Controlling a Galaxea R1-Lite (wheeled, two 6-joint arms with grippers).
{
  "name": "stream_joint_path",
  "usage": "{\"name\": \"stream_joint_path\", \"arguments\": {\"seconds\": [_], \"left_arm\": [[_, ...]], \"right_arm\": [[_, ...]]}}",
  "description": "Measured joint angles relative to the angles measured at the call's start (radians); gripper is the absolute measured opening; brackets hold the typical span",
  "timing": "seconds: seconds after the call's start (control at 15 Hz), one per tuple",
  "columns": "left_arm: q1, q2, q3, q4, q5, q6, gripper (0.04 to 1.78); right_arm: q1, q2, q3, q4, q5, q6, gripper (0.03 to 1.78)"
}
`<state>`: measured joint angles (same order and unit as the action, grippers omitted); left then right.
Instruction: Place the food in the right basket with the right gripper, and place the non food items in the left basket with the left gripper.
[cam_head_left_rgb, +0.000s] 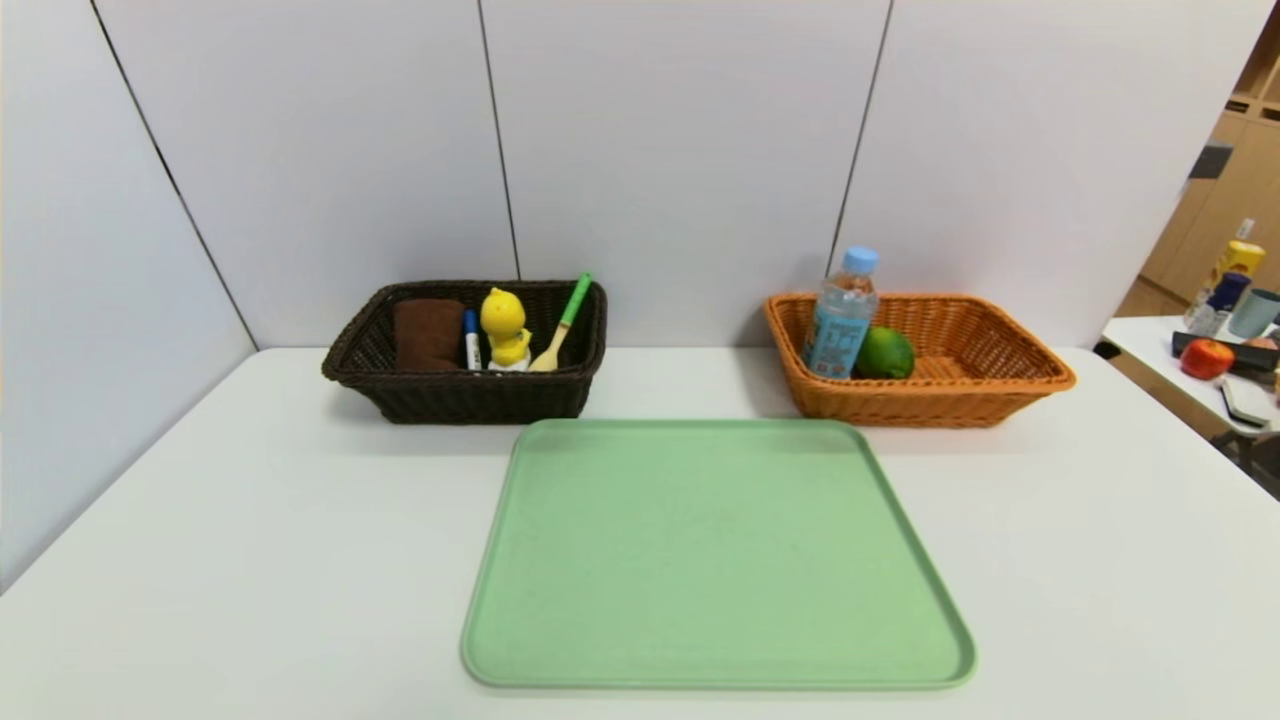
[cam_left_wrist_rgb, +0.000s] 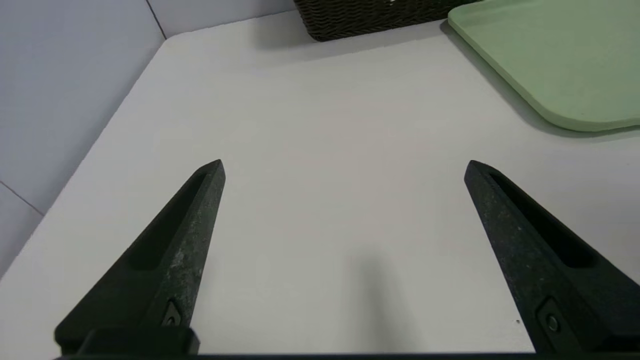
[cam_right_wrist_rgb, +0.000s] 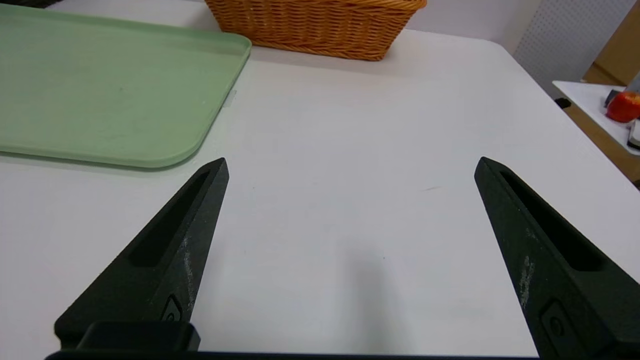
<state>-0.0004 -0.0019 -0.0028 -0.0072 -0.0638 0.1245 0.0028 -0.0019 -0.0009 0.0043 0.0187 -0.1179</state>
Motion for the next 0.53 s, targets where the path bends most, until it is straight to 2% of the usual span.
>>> {"name": "stream_joint_path", "arguments": {"seconds": [0.2,0.53], "left_arm": [[0.0,0.0,0.002,0.01,0.024,-0.056,1.69],[0.0,0.0,0.003,0.01,0.027,-0.062,1.69]], "right_arm": [[0.0,0.0,0.0,0.0,0.004,0.022,1.7],[0.0,0.0,0.001,0.0,-0.003,0.026,1.7]]}}
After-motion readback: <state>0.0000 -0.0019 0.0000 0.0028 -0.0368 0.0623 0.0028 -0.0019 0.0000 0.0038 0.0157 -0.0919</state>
